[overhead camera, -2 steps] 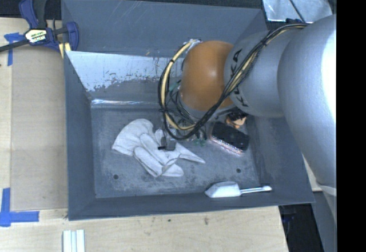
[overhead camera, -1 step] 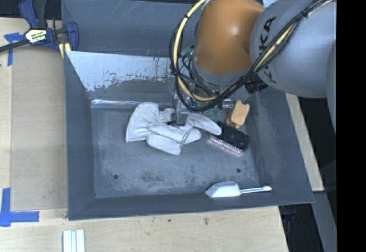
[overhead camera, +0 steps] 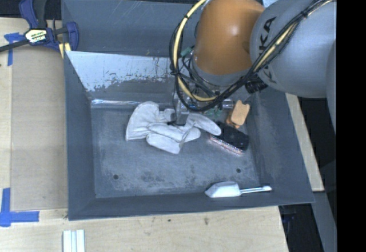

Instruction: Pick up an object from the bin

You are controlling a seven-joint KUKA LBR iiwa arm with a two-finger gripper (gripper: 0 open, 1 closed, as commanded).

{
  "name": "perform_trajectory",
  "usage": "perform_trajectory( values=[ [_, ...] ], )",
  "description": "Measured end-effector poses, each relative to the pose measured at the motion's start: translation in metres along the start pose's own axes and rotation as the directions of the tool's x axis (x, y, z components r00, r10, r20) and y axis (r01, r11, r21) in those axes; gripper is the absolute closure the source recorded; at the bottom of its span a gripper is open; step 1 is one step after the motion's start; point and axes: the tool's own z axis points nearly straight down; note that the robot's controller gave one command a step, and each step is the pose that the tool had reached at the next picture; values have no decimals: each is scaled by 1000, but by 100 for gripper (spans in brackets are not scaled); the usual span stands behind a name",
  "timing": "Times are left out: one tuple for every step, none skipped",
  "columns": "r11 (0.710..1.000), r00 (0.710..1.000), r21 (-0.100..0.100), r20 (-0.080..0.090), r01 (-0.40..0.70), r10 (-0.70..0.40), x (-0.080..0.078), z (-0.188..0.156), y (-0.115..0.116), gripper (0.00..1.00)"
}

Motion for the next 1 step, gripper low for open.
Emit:
perform_trajectory(
  values=[
    [1000,1000,0,-5,-2,2,-2,-52,0,100]
  ],
)
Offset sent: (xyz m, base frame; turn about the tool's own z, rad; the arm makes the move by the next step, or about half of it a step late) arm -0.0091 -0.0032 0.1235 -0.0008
